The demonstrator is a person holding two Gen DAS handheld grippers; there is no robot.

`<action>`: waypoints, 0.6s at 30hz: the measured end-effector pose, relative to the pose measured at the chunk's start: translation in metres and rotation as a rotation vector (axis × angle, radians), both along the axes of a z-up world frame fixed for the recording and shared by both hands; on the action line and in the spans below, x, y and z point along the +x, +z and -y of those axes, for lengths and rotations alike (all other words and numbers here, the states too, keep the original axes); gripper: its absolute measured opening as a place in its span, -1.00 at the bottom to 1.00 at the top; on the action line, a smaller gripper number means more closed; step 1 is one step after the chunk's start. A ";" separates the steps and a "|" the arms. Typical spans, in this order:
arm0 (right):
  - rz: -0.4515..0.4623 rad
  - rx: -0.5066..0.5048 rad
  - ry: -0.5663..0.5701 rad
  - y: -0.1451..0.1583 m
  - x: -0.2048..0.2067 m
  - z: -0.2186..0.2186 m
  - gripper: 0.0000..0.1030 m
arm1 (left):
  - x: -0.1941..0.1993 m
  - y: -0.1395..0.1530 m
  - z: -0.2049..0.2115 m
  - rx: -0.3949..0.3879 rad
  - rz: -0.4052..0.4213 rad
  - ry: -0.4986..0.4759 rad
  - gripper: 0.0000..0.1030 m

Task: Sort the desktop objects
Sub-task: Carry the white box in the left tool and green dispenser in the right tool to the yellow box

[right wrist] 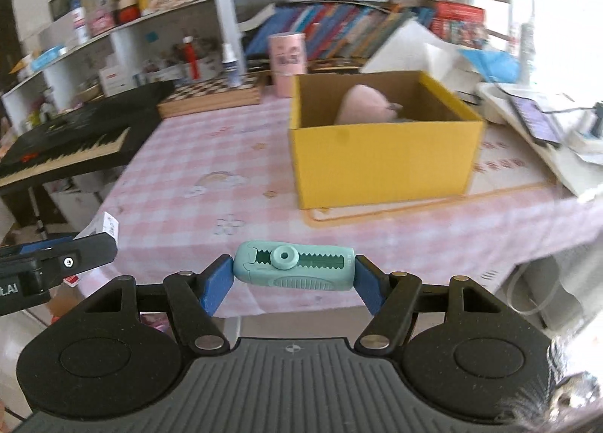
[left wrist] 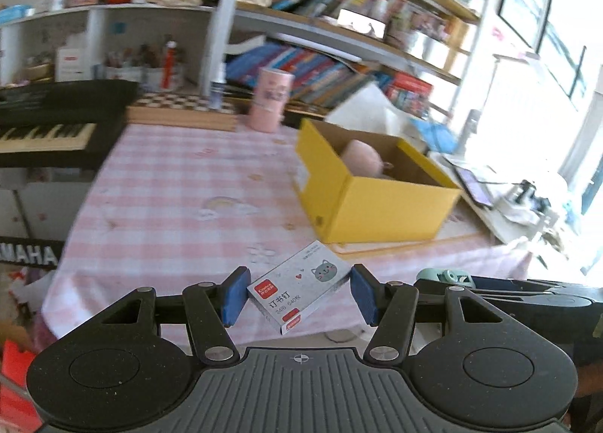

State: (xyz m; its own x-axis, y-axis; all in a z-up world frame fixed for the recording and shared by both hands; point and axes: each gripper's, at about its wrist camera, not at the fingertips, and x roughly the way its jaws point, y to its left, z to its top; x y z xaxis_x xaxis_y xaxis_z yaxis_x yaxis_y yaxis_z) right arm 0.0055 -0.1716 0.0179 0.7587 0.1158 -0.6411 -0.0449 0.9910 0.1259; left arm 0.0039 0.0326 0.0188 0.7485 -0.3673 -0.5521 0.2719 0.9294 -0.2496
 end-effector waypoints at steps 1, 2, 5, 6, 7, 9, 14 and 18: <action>0.001 -0.002 -0.014 0.000 -0.004 0.005 0.28 | 0.001 0.000 0.005 -0.002 0.001 -0.016 0.11; 0.001 -0.004 -0.030 0.000 -0.007 0.010 0.28 | 0.001 0.000 0.009 -0.004 0.005 -0.030 0.11; 0.003 -0.007 -0.076 0.000 -0.016 0.023 0.28 | 0.003 -0.001 0.023 -0.002 0.009 -0.075 0.11; 0.003 -0.006 -0.090 0.000 -0.019 0.027 0.28 | 0.004 -0.001 0.027 -0.001 0.008 -0.089 0.11; 0.002 -0.005 -0.102 -0.001 -0.021 0.031 0.28 | 0.006 -0.001 0.033 0.001 0.008 -0.104 0.11; -0.002 0.001 -0.127 -0.002 -0.023 0.040 0.28 | 0.009 -0.001 0.042 0.008 0.011 -0.125 0.11; -0.004 0.015 -0.164 -0.003 -0.022 0.057 0.28 | 0.015 -0.002 0.060 0.022 0.009 -0.149 0.11; -0.011 0.022 -0.169 -0.003 -0.012 0.070 0.28 | 0.024 -0.001 0.073 0.028 0.007 -0.150 0.11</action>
